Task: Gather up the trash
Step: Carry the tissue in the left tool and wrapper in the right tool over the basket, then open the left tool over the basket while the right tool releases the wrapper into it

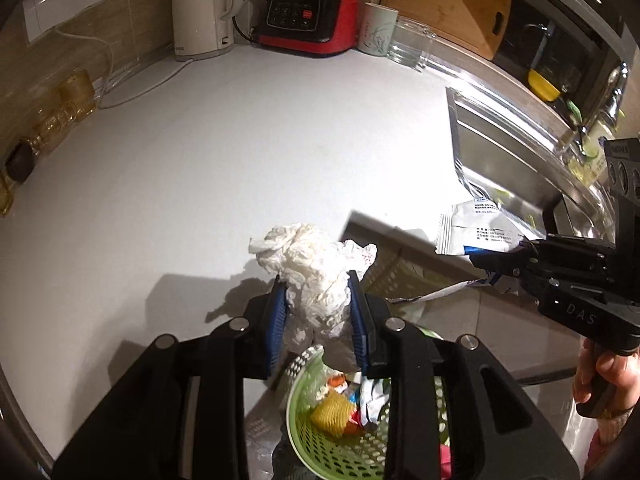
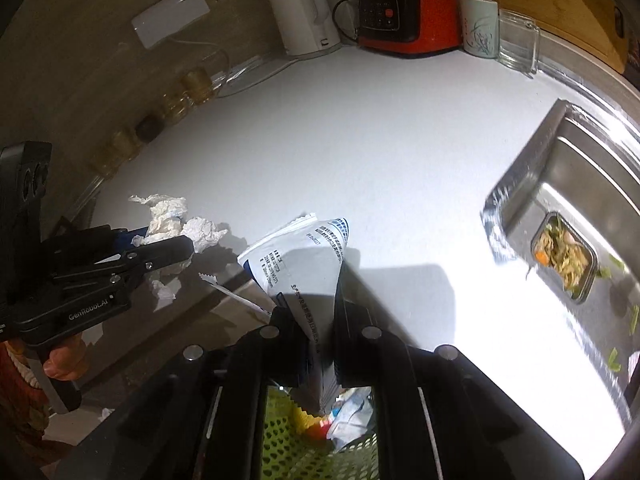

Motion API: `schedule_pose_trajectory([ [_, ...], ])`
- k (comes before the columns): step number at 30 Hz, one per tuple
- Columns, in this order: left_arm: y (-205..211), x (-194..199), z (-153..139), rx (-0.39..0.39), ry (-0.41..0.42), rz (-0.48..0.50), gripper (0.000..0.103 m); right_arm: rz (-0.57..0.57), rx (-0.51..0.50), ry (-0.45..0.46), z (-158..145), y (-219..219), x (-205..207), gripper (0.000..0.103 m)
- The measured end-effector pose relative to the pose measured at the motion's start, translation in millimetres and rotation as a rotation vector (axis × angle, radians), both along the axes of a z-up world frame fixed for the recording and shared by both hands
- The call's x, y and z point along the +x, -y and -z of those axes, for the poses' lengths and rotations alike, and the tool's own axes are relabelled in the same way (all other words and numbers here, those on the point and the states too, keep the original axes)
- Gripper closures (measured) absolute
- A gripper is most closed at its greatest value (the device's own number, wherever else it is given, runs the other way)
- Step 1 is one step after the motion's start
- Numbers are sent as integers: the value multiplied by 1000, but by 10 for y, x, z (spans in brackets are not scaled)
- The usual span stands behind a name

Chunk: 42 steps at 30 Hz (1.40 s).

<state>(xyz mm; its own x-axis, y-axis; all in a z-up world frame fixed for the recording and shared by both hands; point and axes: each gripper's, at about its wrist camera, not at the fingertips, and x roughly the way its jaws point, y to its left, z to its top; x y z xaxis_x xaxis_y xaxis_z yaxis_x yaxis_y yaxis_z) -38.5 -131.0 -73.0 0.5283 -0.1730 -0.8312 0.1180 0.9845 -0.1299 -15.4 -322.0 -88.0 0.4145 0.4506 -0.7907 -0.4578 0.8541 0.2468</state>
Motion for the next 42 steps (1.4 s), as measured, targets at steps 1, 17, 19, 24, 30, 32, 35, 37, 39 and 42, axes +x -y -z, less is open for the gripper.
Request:
schedule_pose_trajectory([
  [1, 42, -152, 22, -4, -8, 2, 75, -2, 1, -10, 28, 42, -119, 93],
  [17, 545, -809, 868, -22, -211, 20, 73, -3, -30, -32, 102, 463, -832, 90],
  [19, 545, -810, 1024, -39, -263, 14, 71, -3, -31, -37, 122, 479, -842, 90],
  [24, 581, -868, 1155, -45, -309, -1, 48, -7, -31, -58, 191, 505, -870, 89],
  [30, 637, -851, 983, -11, -260, 12, 25, -3, -30, -67, 215, 544, -848, 88],
  [32, 623, -843, 901, -13, -248, 16, 23, -3, -28, -64, 205, 556, -834, 88],
  [35, 613, -832, 773, 6, -225, 22, 19, -1, -27, -59, 185, 574, -812, 87],
  [37, 593, -826, 679, 19, -207, 21, 18, 2, -25, -56, 180, 569, -800, 86],
  [39, 541, -829, 569, 20, -182, 10, 14, 1, -27, -56, 201, 570, -784, 84],
  [42, 427, -825, 413, 39, -145, -21, 11, -11, -43, -69, 307, 542, -760, 84],
])
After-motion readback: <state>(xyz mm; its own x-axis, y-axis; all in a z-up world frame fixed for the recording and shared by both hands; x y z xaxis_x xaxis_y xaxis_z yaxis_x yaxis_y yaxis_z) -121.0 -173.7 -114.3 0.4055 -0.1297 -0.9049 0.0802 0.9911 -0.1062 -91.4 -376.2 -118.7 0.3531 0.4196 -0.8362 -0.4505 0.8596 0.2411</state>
